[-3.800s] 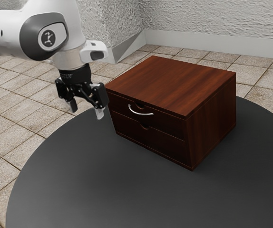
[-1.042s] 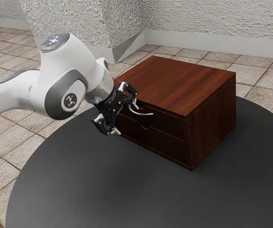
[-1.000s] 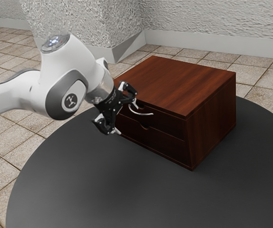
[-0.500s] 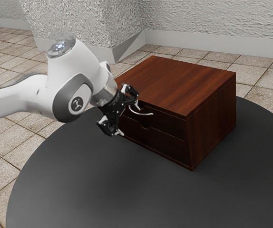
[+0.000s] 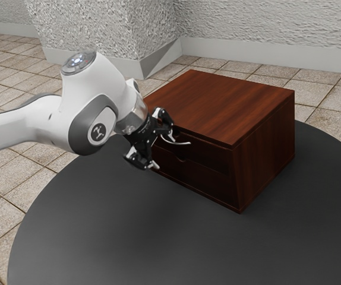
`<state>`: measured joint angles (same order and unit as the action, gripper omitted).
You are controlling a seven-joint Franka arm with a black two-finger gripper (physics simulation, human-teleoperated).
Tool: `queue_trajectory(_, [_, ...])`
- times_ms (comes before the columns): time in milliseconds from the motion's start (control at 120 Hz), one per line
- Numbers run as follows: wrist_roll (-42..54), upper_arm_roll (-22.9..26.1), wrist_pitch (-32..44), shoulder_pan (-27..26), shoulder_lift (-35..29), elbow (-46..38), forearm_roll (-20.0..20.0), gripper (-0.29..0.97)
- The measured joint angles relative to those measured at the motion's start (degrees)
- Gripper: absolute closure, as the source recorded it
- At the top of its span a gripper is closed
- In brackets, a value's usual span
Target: Pull the drawer handle with one arm to open the drawer
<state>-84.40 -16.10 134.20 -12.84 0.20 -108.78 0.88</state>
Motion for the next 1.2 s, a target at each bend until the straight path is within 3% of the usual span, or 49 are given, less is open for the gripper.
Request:
queue_trajectory(250, [-0.5,0.4,-0.7,0.5,-0.5,0.1,0.0,0.56])
queue_trajectory(433, [-0.7,0.0,-1.6,0.2,-1.6,-0.2,-0.1,0.7])
queue_trajectory(1200, [-1.3,-0.4,-4.5,0.3,-11.2,-8.8,-0.7,0.79])
